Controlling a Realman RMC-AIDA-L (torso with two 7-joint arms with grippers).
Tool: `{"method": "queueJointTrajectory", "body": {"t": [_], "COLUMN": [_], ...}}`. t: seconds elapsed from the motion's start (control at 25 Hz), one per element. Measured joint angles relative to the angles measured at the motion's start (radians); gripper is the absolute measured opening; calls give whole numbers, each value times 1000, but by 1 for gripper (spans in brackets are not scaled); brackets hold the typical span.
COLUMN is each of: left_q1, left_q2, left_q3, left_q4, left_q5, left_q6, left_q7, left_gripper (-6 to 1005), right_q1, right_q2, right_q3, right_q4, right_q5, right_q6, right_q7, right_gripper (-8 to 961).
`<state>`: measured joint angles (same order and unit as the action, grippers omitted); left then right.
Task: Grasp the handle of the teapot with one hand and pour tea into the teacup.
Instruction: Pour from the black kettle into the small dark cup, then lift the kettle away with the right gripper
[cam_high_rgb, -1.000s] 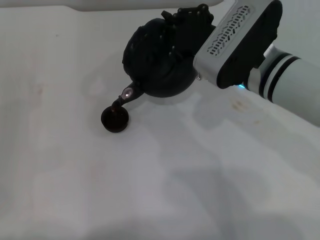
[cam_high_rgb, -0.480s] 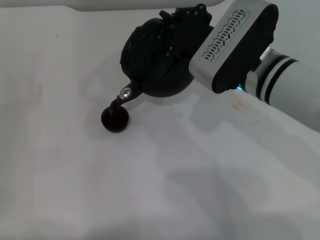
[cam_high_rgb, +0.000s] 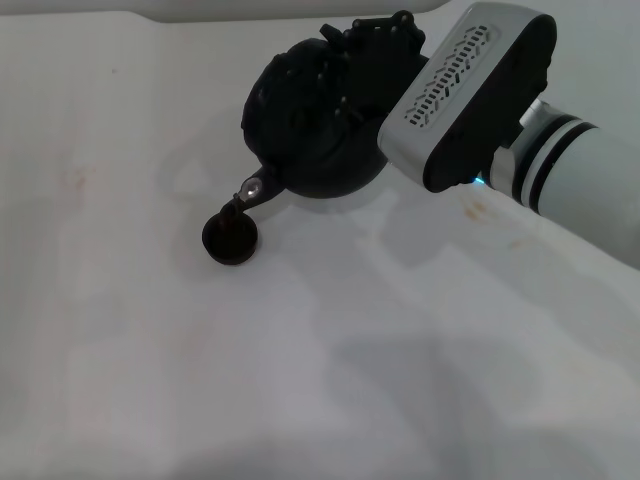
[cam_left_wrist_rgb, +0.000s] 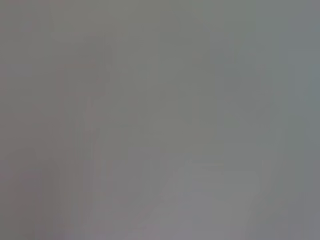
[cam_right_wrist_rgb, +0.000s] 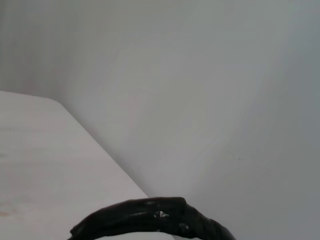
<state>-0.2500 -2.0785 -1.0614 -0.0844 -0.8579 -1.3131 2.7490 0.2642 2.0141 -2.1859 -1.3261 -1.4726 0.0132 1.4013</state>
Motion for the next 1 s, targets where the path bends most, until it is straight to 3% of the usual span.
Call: {"method": "queueJointTrajectory", "body": {"t": [1.0], "left_q1": [0], "left_q2": [0], "left_q3": [0], "left_q4": [0], "left_q5": [2], "left_q6": [-3], "left_q7": [0], "left_gripper": [832], "right_q1": [-2], "right_q2": [0], "right_q3": [-9], "right_q4": [-7], "right_q5": [0], "right_q6": [21], "right_q7": [-14], "right_gripper": [161]}}
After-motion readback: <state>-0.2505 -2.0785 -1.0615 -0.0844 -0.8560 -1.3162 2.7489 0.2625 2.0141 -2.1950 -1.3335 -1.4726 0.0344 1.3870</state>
